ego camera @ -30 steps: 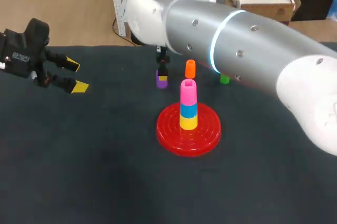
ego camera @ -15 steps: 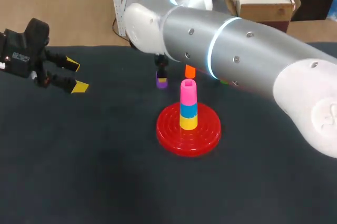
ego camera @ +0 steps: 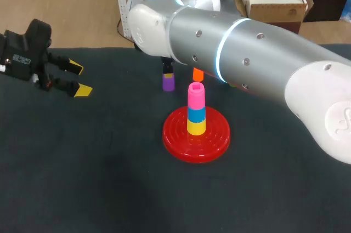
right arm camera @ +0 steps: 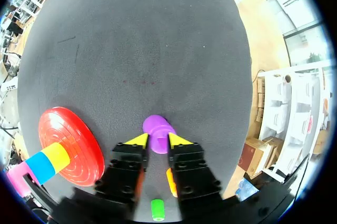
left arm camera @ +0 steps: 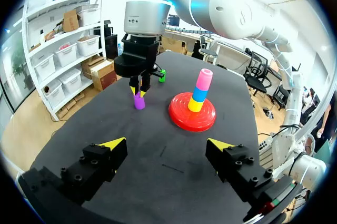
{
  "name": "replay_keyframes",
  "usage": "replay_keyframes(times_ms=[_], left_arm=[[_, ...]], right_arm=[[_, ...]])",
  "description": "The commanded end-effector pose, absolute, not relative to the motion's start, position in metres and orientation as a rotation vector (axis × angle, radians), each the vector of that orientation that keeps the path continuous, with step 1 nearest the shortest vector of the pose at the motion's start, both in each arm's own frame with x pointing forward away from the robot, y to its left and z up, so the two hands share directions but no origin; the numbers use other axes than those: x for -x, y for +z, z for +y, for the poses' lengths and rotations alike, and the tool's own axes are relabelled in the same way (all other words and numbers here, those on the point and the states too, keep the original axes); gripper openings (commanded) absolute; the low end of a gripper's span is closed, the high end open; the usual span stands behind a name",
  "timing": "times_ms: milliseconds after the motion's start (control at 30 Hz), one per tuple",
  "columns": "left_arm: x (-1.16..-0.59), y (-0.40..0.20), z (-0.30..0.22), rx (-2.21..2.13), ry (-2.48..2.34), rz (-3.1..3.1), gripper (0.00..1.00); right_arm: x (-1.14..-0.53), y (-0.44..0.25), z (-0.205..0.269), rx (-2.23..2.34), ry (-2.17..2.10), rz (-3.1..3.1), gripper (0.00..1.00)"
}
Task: Pick up and stack the cylinders on the red base in this order: pink,purple,orange,green
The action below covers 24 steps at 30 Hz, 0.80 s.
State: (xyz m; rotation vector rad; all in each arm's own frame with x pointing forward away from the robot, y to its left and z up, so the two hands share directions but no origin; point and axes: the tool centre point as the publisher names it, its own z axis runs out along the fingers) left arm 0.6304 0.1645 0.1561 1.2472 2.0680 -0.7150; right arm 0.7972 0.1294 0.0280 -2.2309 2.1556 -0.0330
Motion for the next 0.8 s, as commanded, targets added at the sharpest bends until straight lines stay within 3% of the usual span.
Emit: replay_keyframes(times_ms=[33,600,733,767,800], left_arm=[[-0.63,0.155,0.165,-1.248,-0.716,2.063,1.0],[-0.63,0.155,0.165,-1.248,-0.716,2.063,1.0],[-0.63,0.155,0.165,-1.248,-0.716,2.063,1.0],[-0.63,0.155,0.165,-1.248,-0.716,2.063,1.0],[-0.63,0.155,0.165,-1.248,-0.716,2.063,1.0]], right_arm=[[-0.805,0.025,0.132,2.382,0.307,2.301,0.0],[-0.802,0.034,0.13,2.387,0.285,2.268,0.0],[-0.799,0.033,0.132,2.411,0.284,2.253,0.47],[-0.798,0.033,0.133,2.416,0.282,2.25,0.76],[-0.798,0.033,0.133,2.42,0.283,2.248,0.95]])
